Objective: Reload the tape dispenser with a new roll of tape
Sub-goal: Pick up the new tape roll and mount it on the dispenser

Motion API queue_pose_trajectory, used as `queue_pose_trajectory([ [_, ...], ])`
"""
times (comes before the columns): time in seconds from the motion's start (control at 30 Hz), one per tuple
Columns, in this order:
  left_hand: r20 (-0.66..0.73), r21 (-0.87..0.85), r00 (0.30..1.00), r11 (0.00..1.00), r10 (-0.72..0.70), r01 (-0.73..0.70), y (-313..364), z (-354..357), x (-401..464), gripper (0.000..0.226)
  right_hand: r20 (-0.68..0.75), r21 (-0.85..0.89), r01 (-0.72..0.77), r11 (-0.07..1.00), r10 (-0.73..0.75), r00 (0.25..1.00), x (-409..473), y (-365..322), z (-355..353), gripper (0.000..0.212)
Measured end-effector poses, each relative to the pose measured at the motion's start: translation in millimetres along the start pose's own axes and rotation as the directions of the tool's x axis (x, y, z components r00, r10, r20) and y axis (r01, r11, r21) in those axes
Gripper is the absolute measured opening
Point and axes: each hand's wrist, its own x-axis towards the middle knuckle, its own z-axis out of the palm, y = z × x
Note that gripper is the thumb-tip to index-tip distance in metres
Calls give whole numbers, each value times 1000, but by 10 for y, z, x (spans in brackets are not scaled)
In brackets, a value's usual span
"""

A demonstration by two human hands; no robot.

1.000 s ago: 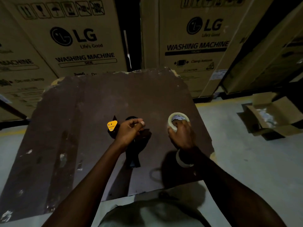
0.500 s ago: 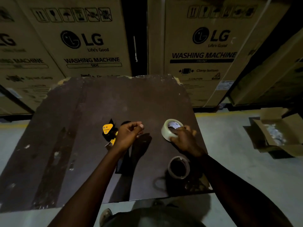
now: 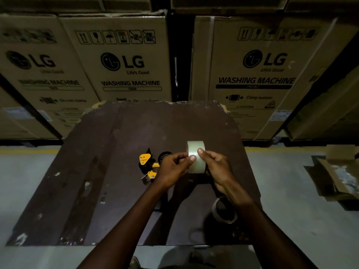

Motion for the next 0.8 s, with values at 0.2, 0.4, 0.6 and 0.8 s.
queue_pose_trajectory([
  [0.2,20,-68,998,996,53,-52,193,-321,-79,25,21,148,26,989,-29,999,-221,-371,412,30],
  [0.4,-88,-72,988,989,126,-133,463,-547,-181,18,68,125,84,989,-93,993,-282,-543,662,39],
  [0.6,-142,-59,983,990,115,-125,595,-683,-191,23,102,95,119,988,-129,986,-274,-636,806,30],
  [0.8,-166,-69,977,987,135,-148,616,-766,-139,24,144,62,156,986,-164,976,-258,-674,872,20],
])
